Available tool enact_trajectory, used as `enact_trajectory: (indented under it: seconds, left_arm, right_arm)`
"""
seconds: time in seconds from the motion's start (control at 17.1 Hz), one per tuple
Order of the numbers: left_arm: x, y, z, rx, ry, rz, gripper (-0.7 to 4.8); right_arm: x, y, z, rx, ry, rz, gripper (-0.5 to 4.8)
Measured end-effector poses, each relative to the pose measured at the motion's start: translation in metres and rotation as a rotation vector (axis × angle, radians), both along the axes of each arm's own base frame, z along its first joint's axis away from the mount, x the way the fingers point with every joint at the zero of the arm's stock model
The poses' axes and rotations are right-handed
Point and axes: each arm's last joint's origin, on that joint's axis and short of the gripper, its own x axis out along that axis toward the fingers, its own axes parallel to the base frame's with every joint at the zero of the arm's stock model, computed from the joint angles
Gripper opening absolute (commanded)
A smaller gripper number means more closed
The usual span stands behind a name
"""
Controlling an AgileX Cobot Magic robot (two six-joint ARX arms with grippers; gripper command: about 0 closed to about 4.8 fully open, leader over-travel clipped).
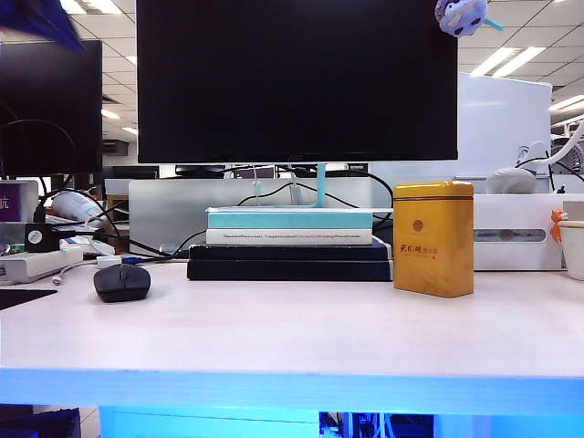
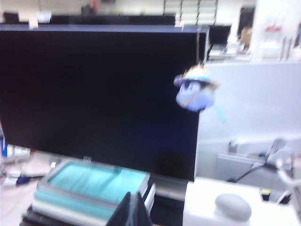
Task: Place the black mouse on the black mouse pad.
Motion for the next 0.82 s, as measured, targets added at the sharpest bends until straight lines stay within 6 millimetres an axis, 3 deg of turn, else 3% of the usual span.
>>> enact_trajectory:
  seconds: [0.18, 0.23, 0.29, 0.35, 0.41, 0.47, 0.53, 0.59, 0.82]
  left_arm:
    - [0.026, -0.016, -0.033, -0.013, 0.124, -0.027, -0.04]
    - [0.034, -0.026, -0.051, 0.007, 0.192, -0.031, 0.62]
    - [0.040, -0.035, -0.062, 0.024, 0.231, -0.038, 2.00]
    - [0.045, -0.041, -0.073, 0.036, 0.262, -0.033, 2.88]
    - [0.049, -0.045, -0.082, 0.041, 0.289, -0.022, 3.69]
    - [0.052, -0.048, -0.091, 0.043, 0.322, -0.014, 4.15]
    - [0.056, -0.053, -0.102, 0.039, 0.360, 0.010, 4.20]
    - [0.060, -0.056, -0.112, 0.027, 0.394, 0.027, 4.69]
    - [0.068, -0.058, -0.137, 0.057, 0.462, 0.093, 4.79]
  right_arm:
    - [0.006, 0.004, -0.002, -0.002, 0.011, 0.032, -0.01]
    - [0.007, 0.007, -0.001, -0.002, 0.003, 0.052, -0.01]
    - [0.009, 0.008, -0.001, -0.003, 0.002, 0.060, -0.01]
    - [0.009, 0.009, -0.002, -0.003, 0.004, 0.064, -0.01]
    - [0.009, 0.012, -0.002, -0.002, 0.002, 0.077, -0.01]
    - [0.008, 0.016, -0.001, -0.002, -0.006, 0.103, -0.01]
    - [0.007, 0.020, -0.001, -0.003, -0.007, 0.130, -0.01]
    - [0.007, 0.023, -0.001, -0.003, -0.007, 0.144, -0.01]
    - [0.005, 0.034, -0.001, -0.003, -0.007, 0.212, -0.01]
